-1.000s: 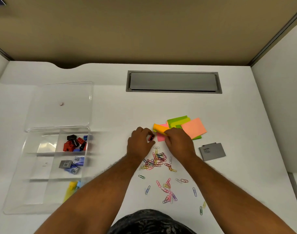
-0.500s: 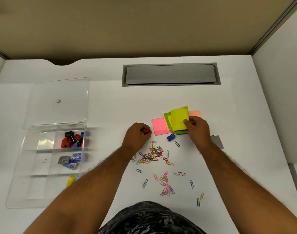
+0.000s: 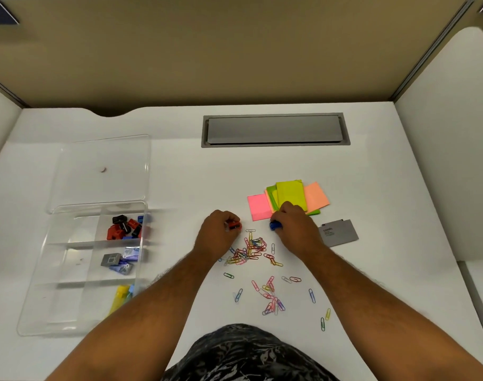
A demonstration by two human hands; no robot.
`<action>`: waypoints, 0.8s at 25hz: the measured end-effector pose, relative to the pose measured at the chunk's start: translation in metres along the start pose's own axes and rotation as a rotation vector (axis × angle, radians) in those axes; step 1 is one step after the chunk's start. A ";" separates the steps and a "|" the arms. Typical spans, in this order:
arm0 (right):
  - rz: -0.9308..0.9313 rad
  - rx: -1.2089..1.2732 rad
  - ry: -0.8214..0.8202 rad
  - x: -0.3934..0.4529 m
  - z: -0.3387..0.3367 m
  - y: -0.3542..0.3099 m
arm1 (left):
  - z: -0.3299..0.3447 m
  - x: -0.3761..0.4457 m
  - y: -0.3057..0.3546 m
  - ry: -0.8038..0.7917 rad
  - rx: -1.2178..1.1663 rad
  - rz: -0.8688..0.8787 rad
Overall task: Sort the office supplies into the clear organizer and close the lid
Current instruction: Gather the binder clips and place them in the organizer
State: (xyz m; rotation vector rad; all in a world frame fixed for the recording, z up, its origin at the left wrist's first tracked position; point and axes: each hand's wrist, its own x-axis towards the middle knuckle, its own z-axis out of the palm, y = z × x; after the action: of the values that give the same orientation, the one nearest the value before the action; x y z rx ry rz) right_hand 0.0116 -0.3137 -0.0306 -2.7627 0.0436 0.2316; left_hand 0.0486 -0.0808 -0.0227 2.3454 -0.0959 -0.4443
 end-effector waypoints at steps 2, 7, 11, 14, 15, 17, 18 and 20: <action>0.013 0.096 0.045 -0.002 -0.008 -0.015 | -0.010 -0.010 -0.005 0.032 0.008 0.024; -0.078 0.245 0.139 -0.007 -0.017 -0.095 | -0.048 -0.042 -0.028 0.164 0.007 0.082; -0.144 0.320 0.144 -0.001 -0.002 -0.192 | -0.108 -0.065 -0.070 0.333 0.022 0.113; -0.184 0.276 0.100 0.008 0.021 -0.258 | -0.156 -0.073 -0.115 0.426 0.034 -0.057; -0.198 0.256 0.089 0.013 0.030 -0.277 | -0.173 -0.074 -0.131 0.440 0.035 -0.098; -0.197 0.226 0.068 0.022 0.046 -0.307 | -0.199 -0.072 -0.153 0.447 0.066 -0.103; -0.181 0.213 0.062 0.028 0.053 -0.322 | -0.212 -0.069 -0.161 0.443 0.076 -0.093; -0.138 0.211 0.063 0.036 0.062 -0.339 | -0.228 -0.061 -0.168 0.429 0.079 -0.072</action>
State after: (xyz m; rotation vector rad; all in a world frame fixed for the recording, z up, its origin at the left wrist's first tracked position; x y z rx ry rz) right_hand 0.0581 0.0246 0.0275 -2.5495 -0.1001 0.0974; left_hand 0.0596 0.2036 0.0329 2.4740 0.1768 0.0369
